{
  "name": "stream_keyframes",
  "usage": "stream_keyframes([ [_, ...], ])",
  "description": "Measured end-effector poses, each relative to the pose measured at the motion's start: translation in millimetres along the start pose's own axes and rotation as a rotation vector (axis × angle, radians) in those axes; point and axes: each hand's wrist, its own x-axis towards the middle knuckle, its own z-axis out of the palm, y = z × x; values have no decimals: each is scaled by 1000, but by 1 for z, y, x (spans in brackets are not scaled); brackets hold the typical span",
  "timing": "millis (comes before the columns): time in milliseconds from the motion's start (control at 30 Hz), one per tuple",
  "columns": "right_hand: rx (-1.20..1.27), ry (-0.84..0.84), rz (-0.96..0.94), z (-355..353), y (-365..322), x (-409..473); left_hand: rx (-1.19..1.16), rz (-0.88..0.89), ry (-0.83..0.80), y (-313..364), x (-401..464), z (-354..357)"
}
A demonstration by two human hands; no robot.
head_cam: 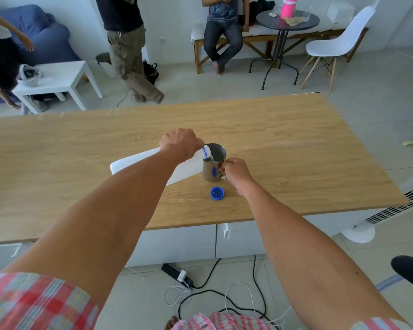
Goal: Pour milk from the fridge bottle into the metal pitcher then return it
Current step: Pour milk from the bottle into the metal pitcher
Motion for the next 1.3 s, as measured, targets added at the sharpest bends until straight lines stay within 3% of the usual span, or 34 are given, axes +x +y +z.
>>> stream_keyframes([
  [1300,21,5,12,2,2,4,18,-17,-42,3,-2,-5],
])
